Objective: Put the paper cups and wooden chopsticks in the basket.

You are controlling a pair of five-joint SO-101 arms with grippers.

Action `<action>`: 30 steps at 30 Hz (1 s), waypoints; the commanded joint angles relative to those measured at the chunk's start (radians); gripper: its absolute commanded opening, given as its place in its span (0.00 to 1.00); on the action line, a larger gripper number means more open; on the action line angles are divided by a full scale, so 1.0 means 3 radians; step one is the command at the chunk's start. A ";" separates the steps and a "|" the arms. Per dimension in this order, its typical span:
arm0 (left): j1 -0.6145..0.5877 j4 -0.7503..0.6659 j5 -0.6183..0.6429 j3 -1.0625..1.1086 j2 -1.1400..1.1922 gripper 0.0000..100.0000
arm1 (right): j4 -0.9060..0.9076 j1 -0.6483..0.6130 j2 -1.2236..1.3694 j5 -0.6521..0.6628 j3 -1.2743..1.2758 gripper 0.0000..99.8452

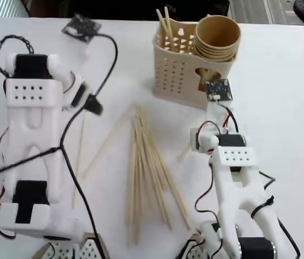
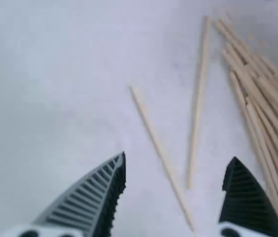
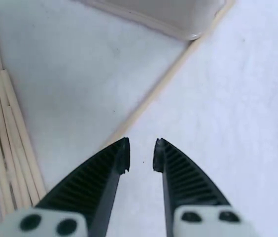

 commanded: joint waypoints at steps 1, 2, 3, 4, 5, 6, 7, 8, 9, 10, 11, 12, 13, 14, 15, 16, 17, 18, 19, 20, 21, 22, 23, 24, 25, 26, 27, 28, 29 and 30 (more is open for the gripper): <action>-0.0217 -0.0583 -0.0164 0.0895 -0.0161 0.32 | -0.0049 0.0008 -0.0136 0.0026 -0.0020 0.09; -0.0243 -0.0762 -0.0174 0.1095 -0.0161 0.32 | -0.0049 0.0008 -0.0136 0.0026 -0.0020 0.09; -0.0258 -0.0936 -0.0179 0.1294 -0.0156 0.32 | -0.0049 0.0008 -0.0136 0.0026 -0.0020 0.09; -0.0263 -0.1115 -0.0179 0.1483 -0.0156 0.32 | -0.0049 0.0008 -0.0136 0.0020 -0.0020 0.09; -0.0258 -0.1268 -0.0179 0.1667 -0.0156 0.32 | -0.0049 0.0008 -0.0136 0.0020 -0.0020 0.09; -0.0253 -0.1422 -0.0179 0.1836 -0.0156 0.32 | -0.0049 0.0008 -0.0136 0.0020 -0.0015 0.09; -0.0248 -0.1570 -0.0179 0.1984 -0.0156 0.32 | -0.0054 0.0008 -0.0136 0.0020 -0.0015 0.09; -0.0243 -0.1713 -0.0179 0.2107 -0.0151 0.32 | -0.0054 0.0008 -0.0136 0.0020 -0.0015 0.09; -0.0243 -0.1846 -0.0179 0.2225 -0.0146 0.32 | -0.0054 0.0008 -0.0136 0.0020 -0.0015 0.09; -0.0238 -0.1938 -0.0179 0.2307 -0.0105 0.32 | -0.0054 0.0008 -0.0136 0.0020 -0.0015 0.09; -0.0238 -0.1974 -0.0179 0.2332 -0.0038 0.32 | -0.0054 0.0008 -0.0136 0.0020 -0.0015 0.09; -0.0238 -0.1969 -0.0179 0.2322 0.0064 0.32 | -0.0054 0.0008 -0.0136 0.0020 -0.0010 0.09; -0.0222 -0.1990 -0.0179 0.2312 0.0182 0.32 | -0.0054 0.0008 -0.0136 0.0020 -0.0010 0.09; -0.0197 -0.1969 -0.0179 0.2245 0.0320 0.32 | -0.0054 0.0008 -0.0136 0.0020 -0.0010 0.09; -0.0182 -0.1959 -0.0179 0.2174 0.0483 0.32 | -0.0054 0.0008 -0.0136 0.0020 -0.0010 0.09; -0.0166 -0.1928 -0.0179 0.2087 0.0637 0.32 | -0.0054 0.0008 -0.0136 0.0020 -0.0010 0.09; -0.0146 -0.1867 -0.0179 0.1959 0.0780 0.32 | -0.0054 0.0008 -0.0136 0.0020 -0.0010 0.09; -0.0141 -0.1739 -0.0179 0.1800 0.0903 0.32 | -0.0054 0.0008 -0.0136 0.0020 -0.0010 0.09; -0.0130 -0.1596 -0.0179 0.1626 0.1010 0.32 | -0.0054 0.0008 -0.0136 0.0020 -0.0010 0.09; -0.0115 -0.1483 -0.0179 0.1488 0.1102 0.32 | -0.0054 0.0008 -0.0136 0.0020 -0.0010 0.09; -0.0084 -0.1391 -0.0174 0.1366 0.1179 0.32 | -0.0054 0.0008 -0.0136 0.0026 -0.0010 0.09; -0.0049 -0.1325 -0.0169 0.1284 0.1240 0.32 | -0.0054 0.0008 -0.0136 0.0026 -0.0010 0.09; -0.0013 -0.1284 -0.0164 0.1222 0.1297 0.31 | -0.0054 0.0008 -0.0136 0.0026 -0.0010 0.09; 0.0028 -0.1263 -0.0159 0.1181 0.1358 0.31 | -0.0054 0.0008 -0.0136 0.0031 -0.0010 0.09; 0.0074 -0.1258 -0.0148 0.1156 0.1414 0.31 | -0.0054 0.0008 -0.0136 0.0031 -0.0010 0.09; 0.0110 -0.1258 -0.0148 0.1146 0.1435 0.31 | -0.0054 0.0008 -0.0136 0.0031 -0.0010 0.09; 0.0130 -0.1258 -0.0143 0.1135 0.1440 0.31 | -0.0054 0.0008 -0.0136 0.0031 -0.0010 0.09; 0.0146 -0.1258 -0.0102 0.1135 0.1435 0.31 | -0.0054 0.0008 -0.0136 0.0031 -0.0010 0.09; 0.0151 -0.1258 -0.0077 0.1141 0.1435 0.31 | -0.0054 0.0008 -0.0136 0.0031 -0.0010 0.09; 0.0166 -0.1258 -0.0072 0.1141 0.1435 0.31 | -0.0054 0.0008 -0.0136 0.0036 -0.0010 0.09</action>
